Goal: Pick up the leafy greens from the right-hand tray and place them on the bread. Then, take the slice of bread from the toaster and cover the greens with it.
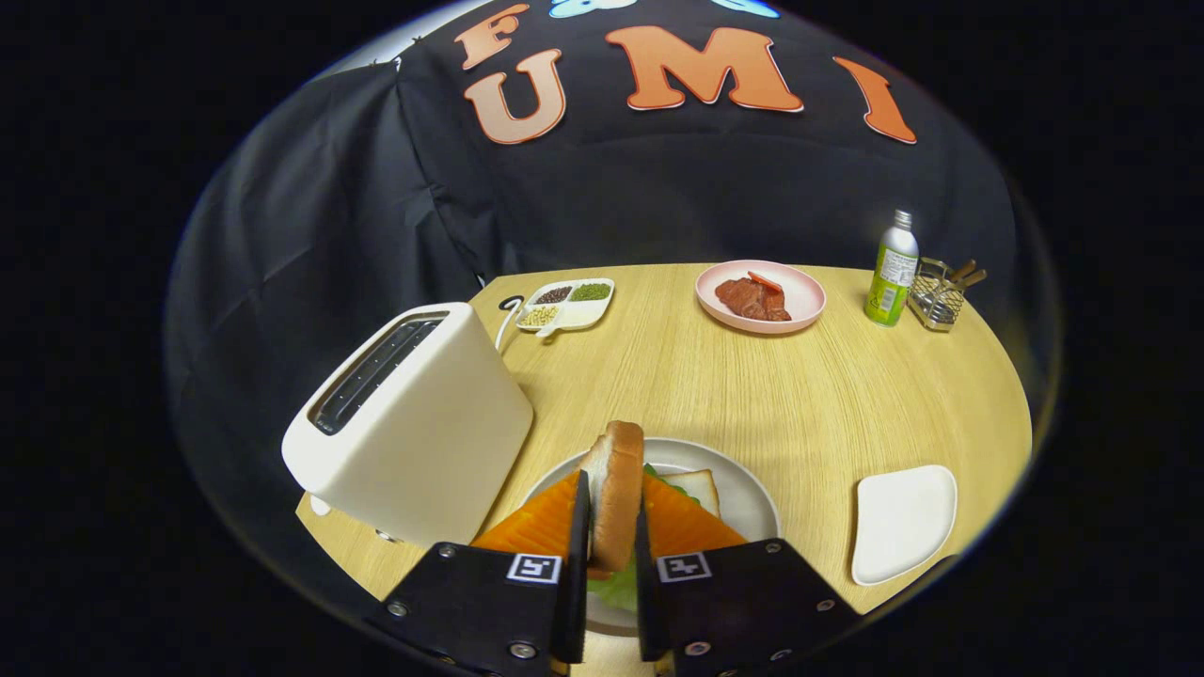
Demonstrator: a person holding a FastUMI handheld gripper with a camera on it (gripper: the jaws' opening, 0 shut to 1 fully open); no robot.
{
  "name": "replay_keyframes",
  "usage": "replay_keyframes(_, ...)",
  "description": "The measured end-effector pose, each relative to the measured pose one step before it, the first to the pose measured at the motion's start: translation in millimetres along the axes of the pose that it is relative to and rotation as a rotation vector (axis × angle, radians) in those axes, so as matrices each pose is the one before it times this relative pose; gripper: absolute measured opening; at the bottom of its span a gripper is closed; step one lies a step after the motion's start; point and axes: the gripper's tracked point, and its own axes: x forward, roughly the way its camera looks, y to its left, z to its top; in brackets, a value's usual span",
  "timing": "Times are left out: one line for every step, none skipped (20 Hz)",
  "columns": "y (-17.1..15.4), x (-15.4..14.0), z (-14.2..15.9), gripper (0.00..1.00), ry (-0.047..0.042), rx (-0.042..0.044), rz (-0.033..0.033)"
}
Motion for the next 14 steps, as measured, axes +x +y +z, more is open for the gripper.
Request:
replay_keyframes(-5.27,2.08,-3.19,0.28,0.00854,0.00961,-0.00329)
replay_keyframes(-3.95,2.36,-3.17,0.3,0.00582,0.01498,-0.00191)
replay_keyframes(-4.74,2.42,-2.89,0.34,0.00495,0.01107,-0.00119)
replay_keyframes(-4.8,2.17,-2.42,0.36,0.00438,0.00695,-0.00506)
replay_keyframes(-6.02,1.53,-2.95,0.41,0.00737,0.00266,-0.00918)
replay_keyframes(-5.11,1.66,-2.85,0.44,0.00747,0.00223,-0.01058)
replay_keyframes(-5.11,1.95,-3.44,0.49,0.01179,-0.00349,-0.01227)
replay_keyframes(-4.94,1.21,-3.85,0.55,0.0108,-0.01071,-0.01333)
replay_keyframes(-2.9,1.42,-3.04,0.65,0.00541,-0.00804,-0.00442)
replay_keyframes(-2.76,0.83,-1.81,0.69,0.00491,-0.00217,-0.00129)
replay_keyframes(-1.54,-1.36,-0.97,0.78,-0.00468,0.00036,-0.00591)
replay_keyframes(-4.47,-1.01,2.98,0.82,-0.01084,-0.00357,-0.00956)
replay_keyframes(-4.32,-4.41,5.29,0.9,-0.02059,0.00005,-0.00882)
replay_keyframes(-4.43,-3.19,7.15,0.94,-0.02683,0.00225,-0.0093)
